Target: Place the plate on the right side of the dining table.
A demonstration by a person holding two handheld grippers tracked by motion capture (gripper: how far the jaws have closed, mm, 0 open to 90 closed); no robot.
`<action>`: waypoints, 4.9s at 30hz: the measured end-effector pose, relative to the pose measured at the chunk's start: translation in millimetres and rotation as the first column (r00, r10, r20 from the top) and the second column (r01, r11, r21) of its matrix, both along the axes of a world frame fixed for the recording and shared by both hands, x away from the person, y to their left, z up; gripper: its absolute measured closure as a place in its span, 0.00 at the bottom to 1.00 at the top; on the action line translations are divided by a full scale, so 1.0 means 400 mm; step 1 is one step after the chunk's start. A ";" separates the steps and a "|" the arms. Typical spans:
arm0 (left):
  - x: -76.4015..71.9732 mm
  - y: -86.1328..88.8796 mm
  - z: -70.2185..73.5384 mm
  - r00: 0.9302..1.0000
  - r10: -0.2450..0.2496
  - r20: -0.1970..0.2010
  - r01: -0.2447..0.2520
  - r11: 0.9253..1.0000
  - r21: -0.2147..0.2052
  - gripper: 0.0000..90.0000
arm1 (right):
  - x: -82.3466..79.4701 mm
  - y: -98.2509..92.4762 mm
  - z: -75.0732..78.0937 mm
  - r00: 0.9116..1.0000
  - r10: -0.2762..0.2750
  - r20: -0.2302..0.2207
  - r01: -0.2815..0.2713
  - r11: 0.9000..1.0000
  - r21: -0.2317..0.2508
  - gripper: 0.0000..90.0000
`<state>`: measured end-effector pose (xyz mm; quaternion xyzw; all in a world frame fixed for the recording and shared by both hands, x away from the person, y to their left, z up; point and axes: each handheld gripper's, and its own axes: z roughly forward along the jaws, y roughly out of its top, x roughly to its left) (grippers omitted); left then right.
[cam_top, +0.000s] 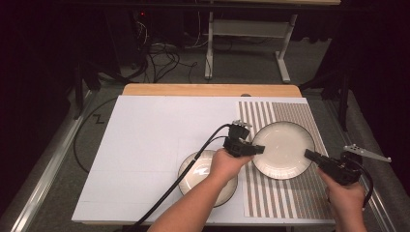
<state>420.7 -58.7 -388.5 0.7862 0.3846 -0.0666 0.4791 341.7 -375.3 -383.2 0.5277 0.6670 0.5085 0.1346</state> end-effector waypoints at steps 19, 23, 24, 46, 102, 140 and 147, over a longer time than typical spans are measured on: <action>0.040 -0.040 -0.037 1.000 0.013 -0.016 -0.011 0.996 0.094 0.78 | 0.023 -0.017 -0.038 0.999 -0.034 -0.011 0.034 0.998 -0.052 0.97; 0.042 -0.040 -0.037 1.000 0.023 -0.018 -0.022 0.995 0.096 0.79 | 0.025 -0.016 -0.042 0.999 -0.036 -0.013 0.035 0.998 -0.054 0.97; 0.042 -0.040 -0.037 0.999 0.026 -0.019 -0.025 0.995 0.096 0.79 | 0.026 -0.017 -0.043 0.999 -0.035 -0.013 0.035 0.998 -0.053 0.97; -0.002 0.027 0.032 0.995 -0.004 0.101 -0.005 0.996 0.091 0.51 | 0.038 -0.017 -0.055 0.998 -0.064 -0.026 0.062 0.997 -0.054 0.96; -0.299 0.699 -0.016 0.891 0.298 0.343 -0.317 0.948 0.000 0.04 | 0.101 0.001 -0.091 0.968 -0.215 -0.133 0.189 0.965 -0.183 0.89; -0.315 0.707 -0.057 0.879 0.308 0.365 -0.327 0.945 -0.009 0.04 | -0.030 0.166 -0.025 0.987 0.066 0.144 -0.036 0.979 -0.201 0.31; -0.320 0.712 -0.053 0.875 0.309 0.373 -0.325 0.945 -0.020 0.04 | -0.056 0.248 -0.015 0.966 0.180 0.186 -0.136 0.964 -0.228 0.18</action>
